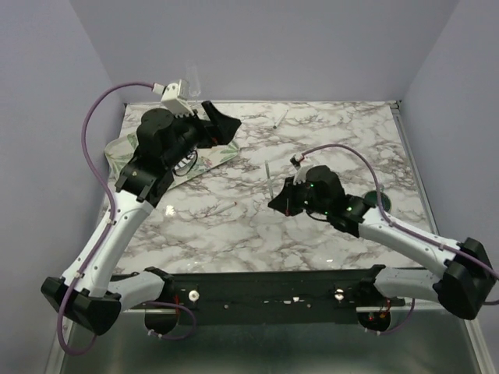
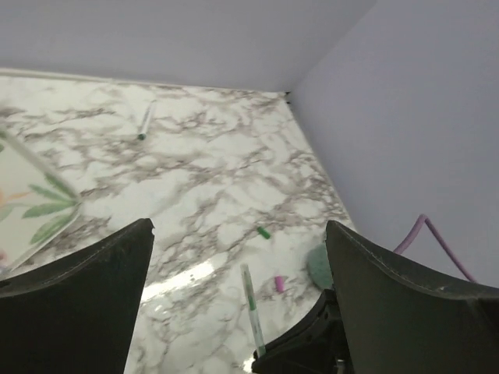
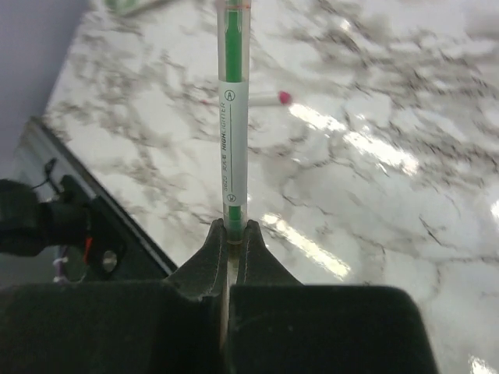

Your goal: Insert the pens into the pen caps

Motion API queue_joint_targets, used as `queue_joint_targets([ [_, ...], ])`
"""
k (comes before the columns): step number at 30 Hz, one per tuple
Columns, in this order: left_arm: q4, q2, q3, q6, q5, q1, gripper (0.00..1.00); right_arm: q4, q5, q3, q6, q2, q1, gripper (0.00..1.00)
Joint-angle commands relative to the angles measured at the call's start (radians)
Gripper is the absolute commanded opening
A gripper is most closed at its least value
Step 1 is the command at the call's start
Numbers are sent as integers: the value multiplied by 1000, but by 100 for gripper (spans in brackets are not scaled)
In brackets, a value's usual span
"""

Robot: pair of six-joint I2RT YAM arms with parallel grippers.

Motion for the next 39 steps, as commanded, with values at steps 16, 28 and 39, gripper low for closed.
queue_joint_targets([
  [16, -8, -230, -326, 141, -396, 3, 99, -285, 381, 250, 175, 620, -34, 14],
  [28, -7, -221, -326, 138, -392, 5, 99, -303, 382, 243, 165, 626, -34, 24],
  [39, -7, -212, -329, 138, -396, 5, 99, -294, 356, 231, 142, 606, -34, 31],
])
